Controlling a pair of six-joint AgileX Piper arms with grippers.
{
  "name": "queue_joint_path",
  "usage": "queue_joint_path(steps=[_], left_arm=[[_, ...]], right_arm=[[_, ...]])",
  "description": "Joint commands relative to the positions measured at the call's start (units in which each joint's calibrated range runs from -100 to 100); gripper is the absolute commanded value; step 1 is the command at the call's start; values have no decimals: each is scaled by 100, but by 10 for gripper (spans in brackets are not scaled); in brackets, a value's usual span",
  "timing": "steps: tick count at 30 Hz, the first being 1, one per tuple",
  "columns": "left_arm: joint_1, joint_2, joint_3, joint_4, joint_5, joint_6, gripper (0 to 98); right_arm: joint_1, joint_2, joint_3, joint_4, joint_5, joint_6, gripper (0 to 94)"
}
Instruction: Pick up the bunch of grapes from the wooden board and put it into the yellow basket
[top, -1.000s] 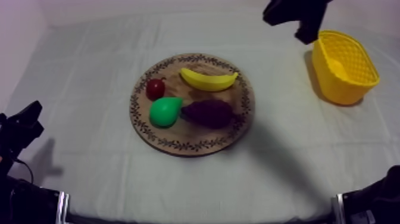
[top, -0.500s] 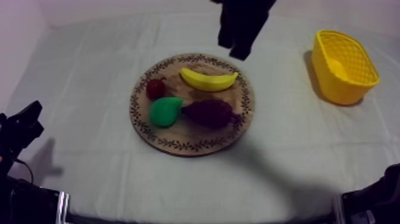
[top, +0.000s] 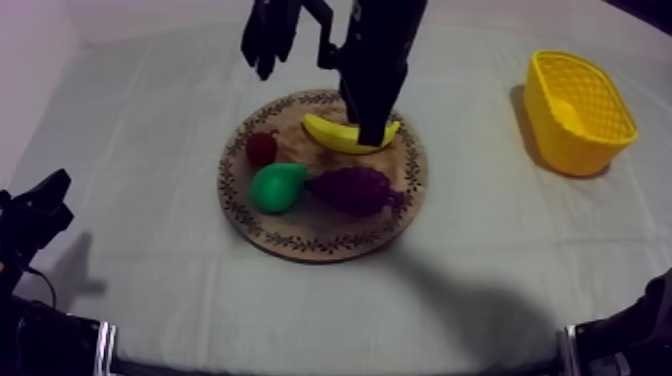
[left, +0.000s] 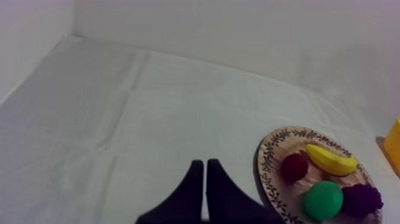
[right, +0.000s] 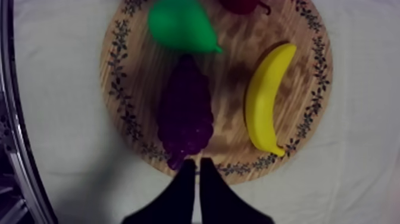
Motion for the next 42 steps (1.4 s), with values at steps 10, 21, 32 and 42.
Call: queue_joint_path(steps=[10,21,32,42], left_arm=[[0,0,-3,-3,-5,-1,1],[0,0,-3,-3,-5,-1,1],[0,0,-3,-3,-5,-1,1],[0,0,-3,-3,-5,-1,1]], right_arm=[[27,-33,352,-2,-319,41,684],[-17,86,476,0,-747,-114,916],[-32,531,711,-82,-1194,-76,824],[-17,1091,926,-30,-1766,-98,797]])
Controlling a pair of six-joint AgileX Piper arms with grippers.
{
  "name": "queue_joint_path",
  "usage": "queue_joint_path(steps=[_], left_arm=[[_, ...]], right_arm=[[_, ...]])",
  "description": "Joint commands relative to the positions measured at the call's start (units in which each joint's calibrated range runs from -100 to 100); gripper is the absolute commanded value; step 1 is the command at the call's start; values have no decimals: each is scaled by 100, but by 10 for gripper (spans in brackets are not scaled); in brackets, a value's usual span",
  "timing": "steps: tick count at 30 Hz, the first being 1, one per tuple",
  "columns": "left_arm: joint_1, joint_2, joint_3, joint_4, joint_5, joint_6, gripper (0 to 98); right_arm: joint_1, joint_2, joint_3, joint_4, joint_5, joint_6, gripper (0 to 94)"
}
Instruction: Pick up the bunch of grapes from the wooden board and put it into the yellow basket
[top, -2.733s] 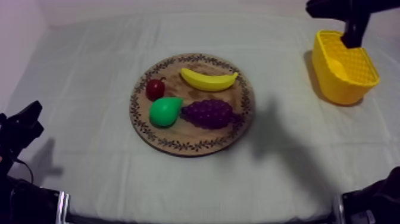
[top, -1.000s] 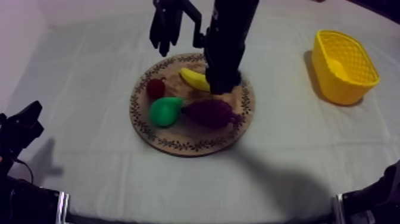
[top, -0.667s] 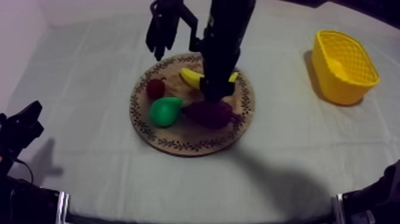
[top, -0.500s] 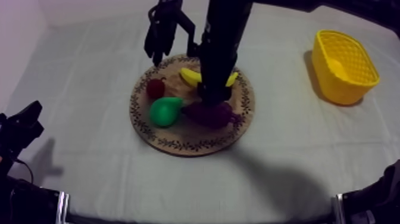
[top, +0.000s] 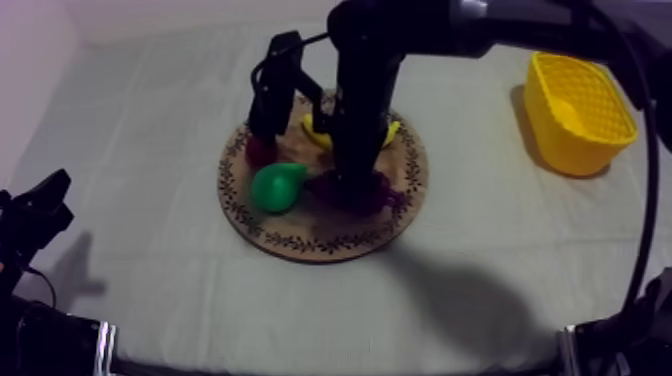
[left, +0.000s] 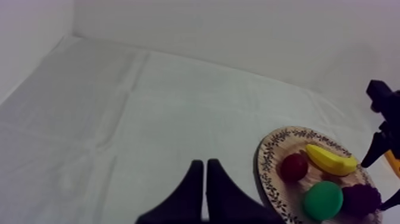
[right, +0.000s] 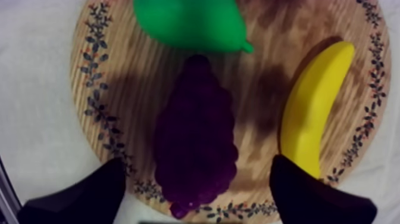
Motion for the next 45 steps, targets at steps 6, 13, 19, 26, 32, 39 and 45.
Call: queue_joint_path(steps=[6,13,19,26,32,39,45], left_arm=[[0,0,-3,-3,-5,-1,1],[0,0,-3,-3,-5,-1,1],[0,0,-3,-3,-5,-1,1],[0,0,-3,-3,-5,-1,1],[0,0,-3,-3,-5,-1,1],[0,0,-3,-3,-5,-1,1],[0,0,-3,-3,-5,-1,1]], right_arm=[[30,364,87,35,-236,4,779],[38,741,-88,93,-341,-35,747],[22,959,-189,172,-457,-58,579],[34,996,-253,232,-513,-78,362],[119,579,-128,199,-549,-82,358],[293,-420,111,196,-630,-130,362],[621,-1300,471,167,-796,-95,366]])
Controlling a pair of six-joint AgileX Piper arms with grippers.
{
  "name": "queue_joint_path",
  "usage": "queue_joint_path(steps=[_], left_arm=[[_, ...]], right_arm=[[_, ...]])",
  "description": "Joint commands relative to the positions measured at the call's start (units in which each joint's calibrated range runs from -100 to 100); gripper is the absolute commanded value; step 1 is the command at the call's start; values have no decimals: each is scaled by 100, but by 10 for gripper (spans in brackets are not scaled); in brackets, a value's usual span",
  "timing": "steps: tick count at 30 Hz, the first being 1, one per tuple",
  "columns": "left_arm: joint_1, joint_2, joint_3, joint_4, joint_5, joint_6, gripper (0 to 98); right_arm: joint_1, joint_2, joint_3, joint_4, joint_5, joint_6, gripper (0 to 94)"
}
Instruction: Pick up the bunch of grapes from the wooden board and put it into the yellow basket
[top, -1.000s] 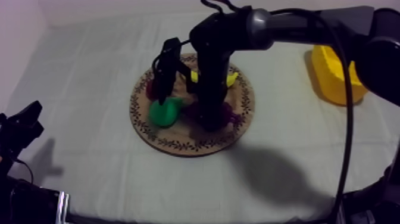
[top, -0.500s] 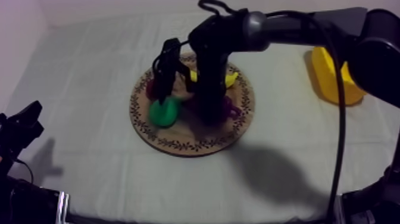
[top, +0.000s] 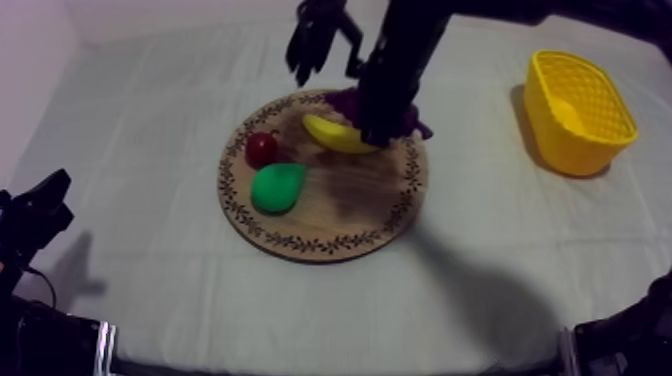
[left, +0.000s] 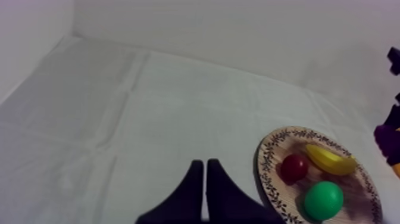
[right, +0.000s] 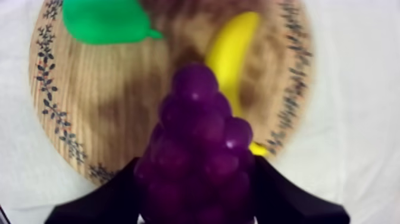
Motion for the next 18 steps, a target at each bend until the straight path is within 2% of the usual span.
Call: queue_joint_path(steps=[1,10,18], left_arm=[[0,0,-3,-3,-5,-1,1],[0,0,-3,-3,-5,-1,1],[0,0,-3,-3,-5,-1,1]], right_arm=[[128,-425,136,8,-95,6,367],[801,-1337,639,165,-861,-98,365],[1546,-1685,667,317,-1571,-379,358]])
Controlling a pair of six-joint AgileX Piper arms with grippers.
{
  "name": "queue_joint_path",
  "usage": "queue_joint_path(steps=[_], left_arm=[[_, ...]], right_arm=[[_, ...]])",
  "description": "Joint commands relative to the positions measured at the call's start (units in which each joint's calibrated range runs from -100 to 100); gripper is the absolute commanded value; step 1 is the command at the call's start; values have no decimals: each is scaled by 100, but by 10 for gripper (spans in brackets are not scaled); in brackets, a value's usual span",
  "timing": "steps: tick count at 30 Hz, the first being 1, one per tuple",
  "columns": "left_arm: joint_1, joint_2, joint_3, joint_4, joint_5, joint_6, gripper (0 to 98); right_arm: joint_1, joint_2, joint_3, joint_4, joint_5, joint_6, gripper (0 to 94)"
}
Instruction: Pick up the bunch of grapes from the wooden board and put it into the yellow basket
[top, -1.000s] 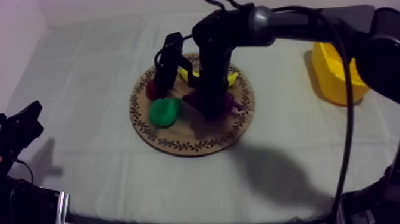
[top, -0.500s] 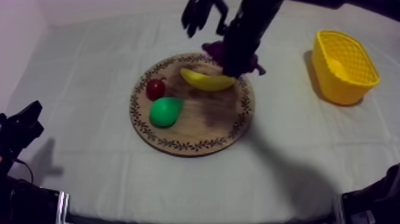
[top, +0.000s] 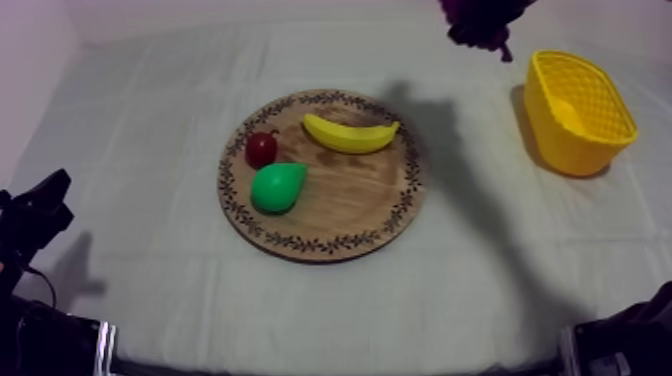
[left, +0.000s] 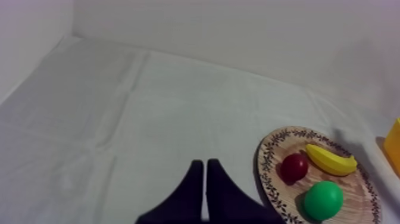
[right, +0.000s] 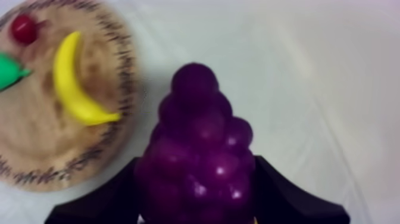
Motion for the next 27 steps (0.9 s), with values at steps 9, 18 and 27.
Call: queue_joint_path(steps=[9,18,27], left_arm=[[0,0,-3,-3,-5,-1,1],[0,0,-3,-3,-5,-1,1],[0,0,-3,-3,-5,-1,1]], right_arm=[[1040,49,-263,29,-601,-359,352],[1586,168,-212,111,-949,-724,357],[1976,432,138,103,-796,-694,352]])
